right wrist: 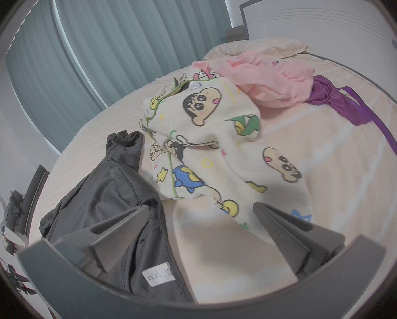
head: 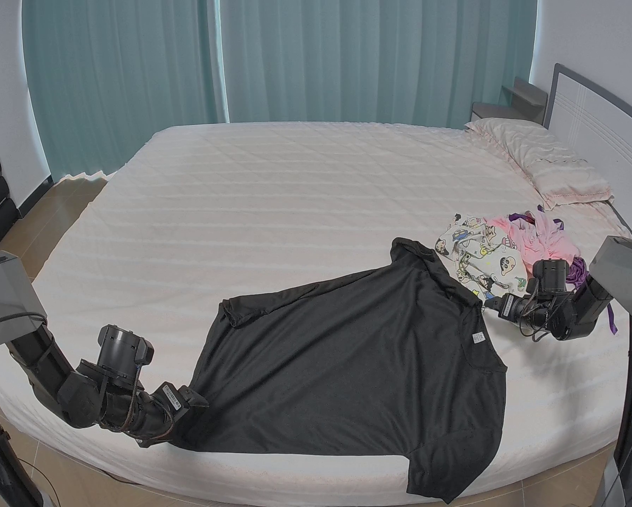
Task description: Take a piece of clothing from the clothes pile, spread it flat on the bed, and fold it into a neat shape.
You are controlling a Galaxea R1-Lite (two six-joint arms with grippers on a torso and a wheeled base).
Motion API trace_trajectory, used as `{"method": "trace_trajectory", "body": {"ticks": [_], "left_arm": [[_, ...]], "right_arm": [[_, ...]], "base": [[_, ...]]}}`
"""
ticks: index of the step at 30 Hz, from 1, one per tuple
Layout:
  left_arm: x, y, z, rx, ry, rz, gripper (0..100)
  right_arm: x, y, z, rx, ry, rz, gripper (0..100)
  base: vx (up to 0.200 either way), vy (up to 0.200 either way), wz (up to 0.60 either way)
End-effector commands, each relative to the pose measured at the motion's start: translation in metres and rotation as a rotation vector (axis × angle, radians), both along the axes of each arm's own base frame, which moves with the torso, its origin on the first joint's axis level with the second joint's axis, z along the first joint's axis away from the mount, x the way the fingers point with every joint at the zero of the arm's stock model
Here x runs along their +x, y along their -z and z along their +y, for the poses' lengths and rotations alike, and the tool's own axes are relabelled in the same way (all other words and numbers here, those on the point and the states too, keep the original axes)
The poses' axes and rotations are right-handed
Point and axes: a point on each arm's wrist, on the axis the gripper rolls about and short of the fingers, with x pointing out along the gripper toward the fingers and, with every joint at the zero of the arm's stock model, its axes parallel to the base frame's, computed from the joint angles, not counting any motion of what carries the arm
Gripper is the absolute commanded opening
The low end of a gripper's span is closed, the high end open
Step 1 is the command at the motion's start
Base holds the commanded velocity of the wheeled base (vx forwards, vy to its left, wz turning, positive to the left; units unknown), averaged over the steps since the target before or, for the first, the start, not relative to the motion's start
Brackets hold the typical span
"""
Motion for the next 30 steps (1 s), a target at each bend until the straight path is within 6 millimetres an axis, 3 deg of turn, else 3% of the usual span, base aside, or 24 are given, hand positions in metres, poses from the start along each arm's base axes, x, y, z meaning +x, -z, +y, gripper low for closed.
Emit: {"method": "trace_trajectory", "body": {"ticks": [1,5,9,18,19,25,30], "left_arm": [[0.000,0.001,0.000,0.000,0.000,0.002,100],[0.000,0.000,0.000,0.000,0.000,0.000,100],[-0.001,0.000,0.000,0.000,0.001,0.002,100],[-0.002,0.001,-0.003,0.001,0.012,0.005,100],[-0.002,0.001,-0.003,0.001,0.012,0.005,100],[-0.002,0.001,-0.003,0.001,0.012,0.005,100],[-0.002,0.001,-0.003,0.001,0.013,0.005,100]], "right_arm": [[-0.028,-0.005,0.003,0.039,-0.047,0.055,100],[-0.069,0.000,0.002,0.140,-0.138,0.154,100],[-0.092,0.009,0.000,0.180,-0.184,0.221,100],[-0.101,0.018,0.001,0.195,-0.188,0.266,100],[-0.101,0.018,0.001,0.199,-0.187,0.268,0],[-0.109,0.020,0.001,0.196,-0.187,0.289,0],[-0.117,0.016,-0.012,0.191,-0.156,0.287,0]], "base": [[0.000,0.000,0.00],[0.000,0.000,0.00],[0.000,0.000,0.00],[0.000,0.000,0.00],[0.000,0.000,0.00],[0.000,0.000,0.00],[0.000,0.000,0.00]]}}
